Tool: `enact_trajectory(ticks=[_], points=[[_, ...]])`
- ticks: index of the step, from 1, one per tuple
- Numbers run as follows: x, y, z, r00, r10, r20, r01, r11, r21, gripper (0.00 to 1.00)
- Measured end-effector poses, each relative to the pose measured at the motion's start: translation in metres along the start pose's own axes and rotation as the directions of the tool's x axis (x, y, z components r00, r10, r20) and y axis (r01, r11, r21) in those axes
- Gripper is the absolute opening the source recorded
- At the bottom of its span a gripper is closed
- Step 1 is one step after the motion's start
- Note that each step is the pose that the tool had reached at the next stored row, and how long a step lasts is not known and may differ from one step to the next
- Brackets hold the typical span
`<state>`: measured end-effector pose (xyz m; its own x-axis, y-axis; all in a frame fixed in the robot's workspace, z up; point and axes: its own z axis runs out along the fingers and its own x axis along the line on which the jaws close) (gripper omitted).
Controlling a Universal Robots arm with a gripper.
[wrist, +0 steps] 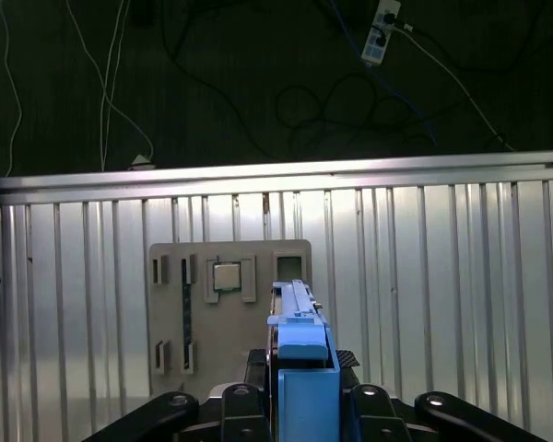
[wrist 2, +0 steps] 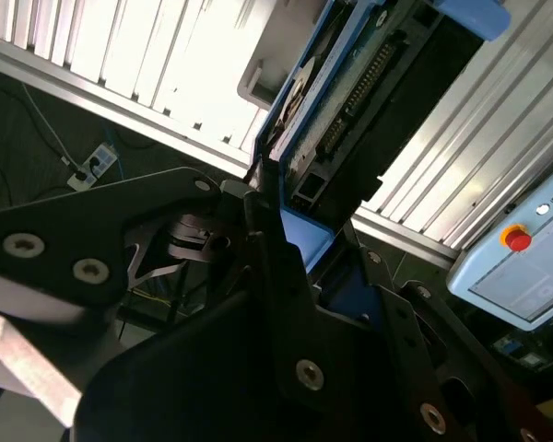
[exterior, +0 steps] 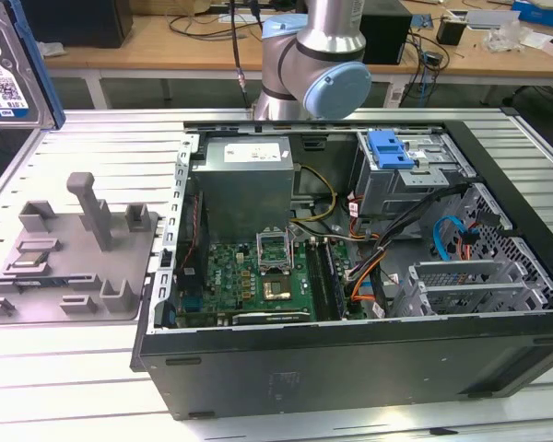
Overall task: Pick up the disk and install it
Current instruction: 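Pick up the disk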
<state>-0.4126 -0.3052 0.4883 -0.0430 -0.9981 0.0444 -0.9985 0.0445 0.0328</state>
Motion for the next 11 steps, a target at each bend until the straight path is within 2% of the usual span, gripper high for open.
enact_trajectory(ticks=[6,11], points=[[0.0000,0.0000,0.0000,1.0000,0.000,-0.0002,0.000,1.0000,0.0000,0.37],[0.0008,-0.0033,-0.0006,1.0000,0.000,-0.0003,0.000,1.0000,0.0000,0.37]])
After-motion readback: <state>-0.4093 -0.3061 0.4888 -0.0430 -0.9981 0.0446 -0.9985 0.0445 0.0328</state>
